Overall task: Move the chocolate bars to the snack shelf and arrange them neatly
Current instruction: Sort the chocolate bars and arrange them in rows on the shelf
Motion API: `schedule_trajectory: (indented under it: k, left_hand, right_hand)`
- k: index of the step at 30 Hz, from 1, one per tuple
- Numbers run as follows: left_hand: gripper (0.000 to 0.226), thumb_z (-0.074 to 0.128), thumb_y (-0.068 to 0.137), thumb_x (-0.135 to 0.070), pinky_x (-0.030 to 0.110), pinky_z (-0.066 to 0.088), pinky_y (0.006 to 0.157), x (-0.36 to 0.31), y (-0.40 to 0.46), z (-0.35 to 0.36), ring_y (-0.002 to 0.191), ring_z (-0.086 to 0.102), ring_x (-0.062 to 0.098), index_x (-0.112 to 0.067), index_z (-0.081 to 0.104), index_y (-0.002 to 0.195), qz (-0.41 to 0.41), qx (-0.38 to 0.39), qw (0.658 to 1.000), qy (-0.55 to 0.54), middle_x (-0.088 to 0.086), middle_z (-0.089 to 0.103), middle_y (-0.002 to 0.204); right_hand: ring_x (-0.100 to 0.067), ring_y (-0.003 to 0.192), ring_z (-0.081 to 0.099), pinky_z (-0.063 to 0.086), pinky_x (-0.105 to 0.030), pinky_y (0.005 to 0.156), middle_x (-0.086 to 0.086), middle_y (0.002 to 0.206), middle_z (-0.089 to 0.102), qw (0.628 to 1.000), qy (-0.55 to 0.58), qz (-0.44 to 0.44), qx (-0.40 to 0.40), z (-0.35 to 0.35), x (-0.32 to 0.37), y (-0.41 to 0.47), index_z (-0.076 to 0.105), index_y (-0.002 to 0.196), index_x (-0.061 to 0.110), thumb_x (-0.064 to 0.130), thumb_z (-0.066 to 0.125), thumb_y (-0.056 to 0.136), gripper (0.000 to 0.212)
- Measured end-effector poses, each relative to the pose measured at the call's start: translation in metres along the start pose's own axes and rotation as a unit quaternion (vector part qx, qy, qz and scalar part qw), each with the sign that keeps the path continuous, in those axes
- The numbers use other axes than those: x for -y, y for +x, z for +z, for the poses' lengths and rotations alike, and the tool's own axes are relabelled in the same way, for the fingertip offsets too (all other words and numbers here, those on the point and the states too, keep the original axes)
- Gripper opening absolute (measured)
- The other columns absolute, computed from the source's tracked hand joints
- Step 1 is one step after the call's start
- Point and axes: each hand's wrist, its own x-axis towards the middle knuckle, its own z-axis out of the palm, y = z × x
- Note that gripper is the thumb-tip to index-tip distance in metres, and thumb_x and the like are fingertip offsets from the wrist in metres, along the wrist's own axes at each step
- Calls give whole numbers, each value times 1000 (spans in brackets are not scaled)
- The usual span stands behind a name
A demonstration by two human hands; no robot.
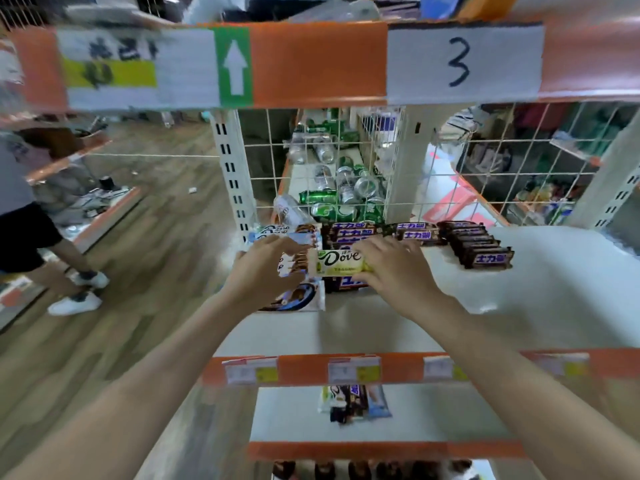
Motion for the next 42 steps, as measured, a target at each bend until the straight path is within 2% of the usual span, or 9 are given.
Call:
schedule_trajectory:
  k: [16,21,30,42]
  left_hand:
    - [59,73,72,-28,48,41,94,56,-48,-23,110,51,19,-27,48,126,0,31,999,-41,-3,53,123]
    - [62,73,71,-27,41,39,92,71,-57,-24,111,50,14,-30,46,127,2,30,999,-39,-5,49,126]
    - [70,77,68,-42,45,38,95,83,-63,-20,116,48,16,-30,44,129,-1,33,999,-36,-6,48,129]
    - [70,77,68,-43,49,41,95,90,-65,-20,117,47,17,-30,46,129,-7,33,998,-46,-4,47,130]
  right_hand:
    - [-17,120,44,30,-35,93,5,130,51,1000,13,-15,6,22,86,-5,46,128,23,40,59,87,47]
    - [-17,119,44,30,-36,94,6,128,51,1000,14,-11,8,29,102,-2,45,128,24,36,59,88,45]
    - [-16,122,42,31,-36,97,7,132,47,999,29,-16,14,37,121,0,46,129,27,22,63,84,49]
    - [-17,119,44,37,-36,94,6,128,50,1000,16,-6,-3,46,132,3,49,125,26,24,64,85,43]
